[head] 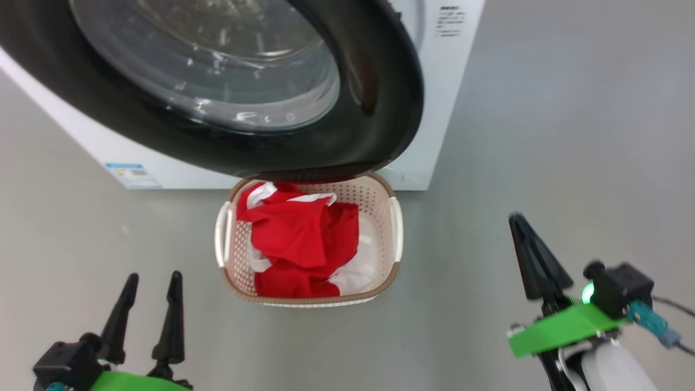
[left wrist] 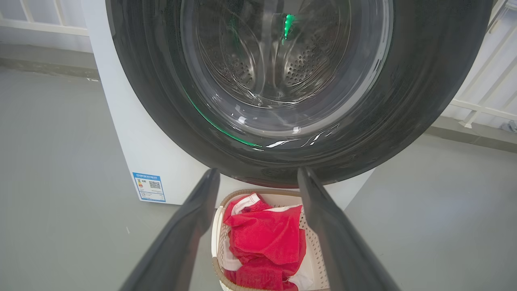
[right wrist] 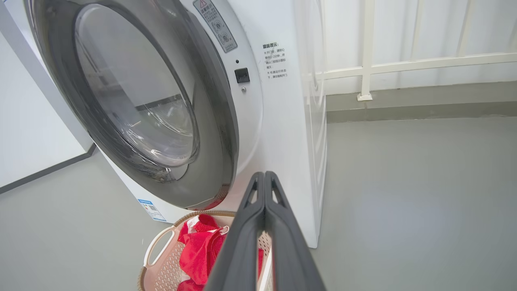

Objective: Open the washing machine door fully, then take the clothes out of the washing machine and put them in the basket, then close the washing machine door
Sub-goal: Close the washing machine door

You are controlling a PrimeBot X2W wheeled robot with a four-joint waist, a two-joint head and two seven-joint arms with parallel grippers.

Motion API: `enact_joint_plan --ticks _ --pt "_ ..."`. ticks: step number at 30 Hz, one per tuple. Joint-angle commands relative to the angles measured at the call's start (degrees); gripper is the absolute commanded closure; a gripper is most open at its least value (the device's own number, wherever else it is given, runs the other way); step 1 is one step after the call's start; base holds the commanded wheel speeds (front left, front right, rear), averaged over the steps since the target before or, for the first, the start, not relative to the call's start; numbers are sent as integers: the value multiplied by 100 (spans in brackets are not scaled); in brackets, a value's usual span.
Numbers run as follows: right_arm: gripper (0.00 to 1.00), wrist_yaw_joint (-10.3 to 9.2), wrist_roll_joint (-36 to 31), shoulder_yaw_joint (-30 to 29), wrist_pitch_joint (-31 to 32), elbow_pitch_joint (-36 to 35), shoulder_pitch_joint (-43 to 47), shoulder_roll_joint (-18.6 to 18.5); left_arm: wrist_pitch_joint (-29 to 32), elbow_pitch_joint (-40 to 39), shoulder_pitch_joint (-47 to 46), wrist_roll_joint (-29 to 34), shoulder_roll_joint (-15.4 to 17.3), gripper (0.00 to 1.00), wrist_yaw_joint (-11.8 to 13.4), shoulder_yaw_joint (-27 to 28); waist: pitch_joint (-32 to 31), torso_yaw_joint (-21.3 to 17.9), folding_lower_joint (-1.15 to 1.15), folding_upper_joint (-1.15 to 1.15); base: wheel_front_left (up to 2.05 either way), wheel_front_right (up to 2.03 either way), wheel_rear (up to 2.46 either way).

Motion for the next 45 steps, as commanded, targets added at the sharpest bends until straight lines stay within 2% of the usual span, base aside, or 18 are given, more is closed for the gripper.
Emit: enact_joint_plan --ticks 1,8,22,45 --pt "100 36 0 188 -37 -98 -268 -34 -70 -137 -178 65 44 0 -32 149 117 154 0 0 0 0 0" --pt "100 36 -1 439 -37 139 -1069 -12 -70 -121 -365 36 -81 0 -32 -25 353 480 0 0 0 0 0" --pt "100 36 -71 551 -37 593 -2198 7 -70 -142 -734 -64 -237 0 -32 -259 868 901 0 0 0 0 0" --pt "100 36 -220 -65 -37 777 -3592 -186 -70 -239 -1321 -167 -342 0 -32 -706 1688 1397 0 0 0 0 0"
